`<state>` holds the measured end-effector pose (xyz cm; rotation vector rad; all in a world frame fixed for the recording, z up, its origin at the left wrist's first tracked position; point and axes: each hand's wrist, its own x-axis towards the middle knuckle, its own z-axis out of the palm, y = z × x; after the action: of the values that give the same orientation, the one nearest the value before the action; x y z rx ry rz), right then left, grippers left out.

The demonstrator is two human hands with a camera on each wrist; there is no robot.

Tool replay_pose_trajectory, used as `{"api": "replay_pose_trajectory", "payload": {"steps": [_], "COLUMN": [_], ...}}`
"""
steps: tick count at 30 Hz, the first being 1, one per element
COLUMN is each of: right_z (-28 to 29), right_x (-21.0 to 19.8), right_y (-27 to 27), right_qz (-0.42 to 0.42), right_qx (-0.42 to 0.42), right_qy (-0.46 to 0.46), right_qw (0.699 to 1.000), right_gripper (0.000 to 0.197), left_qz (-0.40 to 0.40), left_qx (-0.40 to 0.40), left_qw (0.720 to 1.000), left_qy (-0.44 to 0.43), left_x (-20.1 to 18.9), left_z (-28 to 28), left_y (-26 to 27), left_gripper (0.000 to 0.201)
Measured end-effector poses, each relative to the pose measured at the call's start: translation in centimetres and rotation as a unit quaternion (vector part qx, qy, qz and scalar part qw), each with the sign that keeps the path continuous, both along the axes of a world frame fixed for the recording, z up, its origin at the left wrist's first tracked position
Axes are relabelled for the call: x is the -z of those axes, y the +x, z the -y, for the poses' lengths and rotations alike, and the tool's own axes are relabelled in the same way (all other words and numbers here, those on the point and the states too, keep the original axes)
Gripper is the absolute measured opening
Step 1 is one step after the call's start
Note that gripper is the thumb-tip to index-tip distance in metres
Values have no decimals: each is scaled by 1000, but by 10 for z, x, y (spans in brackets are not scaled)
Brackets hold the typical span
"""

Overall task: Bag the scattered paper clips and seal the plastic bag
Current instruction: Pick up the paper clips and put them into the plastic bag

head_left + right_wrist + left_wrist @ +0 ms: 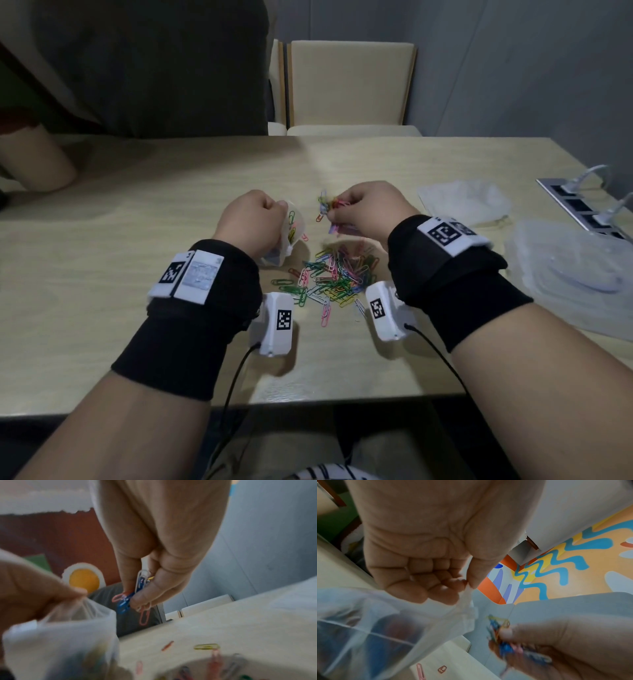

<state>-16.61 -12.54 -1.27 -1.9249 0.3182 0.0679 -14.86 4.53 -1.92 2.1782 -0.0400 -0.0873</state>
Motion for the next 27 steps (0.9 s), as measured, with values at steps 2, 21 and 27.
{"api": "replay_pose_trajectory", "payload": {"steps": [2,21,27], "right_z": [-4,-38,-35], "right_x": [-4,-26,-25], "right_y": [-1,7,10], "right_qz": [-9,-104,-32], "right_qx": [12,-113,-129], "right_qy": [168,11,-151], "right_qw": [986,988,980], "right_gripper": [8,28,26], "left_qz": [4,8,3], "left_qx": [2,5,-8], "left_qw": [1000,1000,999], "left_qy": [6,-3,-34], "left_x": [0,5,5], "left_z": [2,8,6], "left_y": [0,5,7], "left_gripper": [28,28,23]}}
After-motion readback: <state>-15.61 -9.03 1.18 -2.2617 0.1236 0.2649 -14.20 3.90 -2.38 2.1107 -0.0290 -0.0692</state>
